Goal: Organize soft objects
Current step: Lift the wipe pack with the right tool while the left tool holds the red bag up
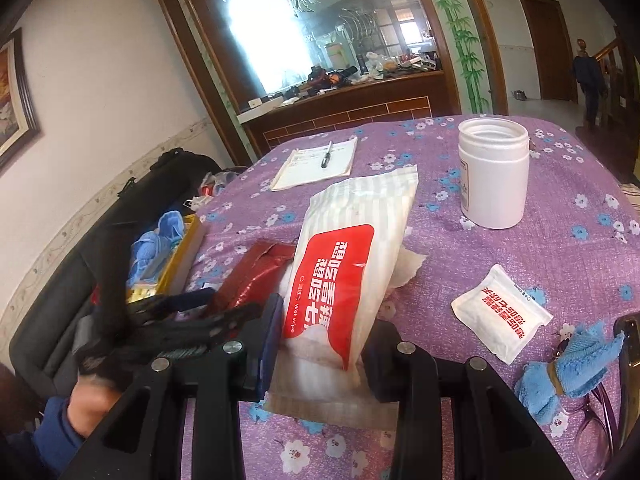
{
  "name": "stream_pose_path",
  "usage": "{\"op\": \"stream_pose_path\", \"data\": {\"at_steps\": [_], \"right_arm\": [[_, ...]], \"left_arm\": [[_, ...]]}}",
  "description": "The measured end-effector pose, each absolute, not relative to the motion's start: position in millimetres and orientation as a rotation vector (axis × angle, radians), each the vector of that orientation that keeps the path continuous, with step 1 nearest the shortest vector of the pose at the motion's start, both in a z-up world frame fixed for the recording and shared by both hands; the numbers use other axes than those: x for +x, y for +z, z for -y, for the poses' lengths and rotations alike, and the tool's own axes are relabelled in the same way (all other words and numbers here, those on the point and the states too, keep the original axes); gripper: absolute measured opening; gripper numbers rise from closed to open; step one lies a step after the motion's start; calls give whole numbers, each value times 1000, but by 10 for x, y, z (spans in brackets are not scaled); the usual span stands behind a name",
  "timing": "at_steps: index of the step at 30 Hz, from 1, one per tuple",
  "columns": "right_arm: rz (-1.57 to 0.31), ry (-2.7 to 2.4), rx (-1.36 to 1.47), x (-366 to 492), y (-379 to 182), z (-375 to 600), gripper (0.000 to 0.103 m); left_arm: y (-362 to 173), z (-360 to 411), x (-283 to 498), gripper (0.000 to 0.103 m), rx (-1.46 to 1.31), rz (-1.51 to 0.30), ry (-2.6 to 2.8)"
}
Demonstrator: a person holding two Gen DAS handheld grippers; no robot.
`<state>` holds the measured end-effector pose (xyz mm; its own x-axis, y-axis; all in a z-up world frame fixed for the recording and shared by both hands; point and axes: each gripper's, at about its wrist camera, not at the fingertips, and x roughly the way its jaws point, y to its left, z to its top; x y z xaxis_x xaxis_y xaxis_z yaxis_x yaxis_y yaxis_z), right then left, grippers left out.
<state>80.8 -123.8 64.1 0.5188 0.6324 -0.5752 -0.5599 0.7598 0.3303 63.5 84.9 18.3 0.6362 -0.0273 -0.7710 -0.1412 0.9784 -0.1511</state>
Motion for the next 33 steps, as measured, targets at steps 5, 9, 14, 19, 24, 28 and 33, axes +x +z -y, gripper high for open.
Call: {"op": "stream_pose_path", "data": {"at_steps": [5,9,14,19,24,28,33], "right_arm": [[-732,733,111,797,657,1234,39],[-723,728,111,786,672,1231,39],[-712,701,105,779,669,1241,39],[-690,680,66,753,670,1199,39],[-692,681,50,765,626,1160,39],[-705,689,53,795,596,1142,39],[-725,698,57,795,597,1103,39]], "left_arm": [[101,-932,655,65,-259,-860,26],[162,-855,570,58,-222,-810,21],[422,-752,354,58,-160,-652,46],[626,-614,140,59,-81,-523,90],[692,-464,19,59,-15,-505,146],[684,-410,-53,59,23,-520,177],[682,-483,-123,59,20,-528,196]]}}
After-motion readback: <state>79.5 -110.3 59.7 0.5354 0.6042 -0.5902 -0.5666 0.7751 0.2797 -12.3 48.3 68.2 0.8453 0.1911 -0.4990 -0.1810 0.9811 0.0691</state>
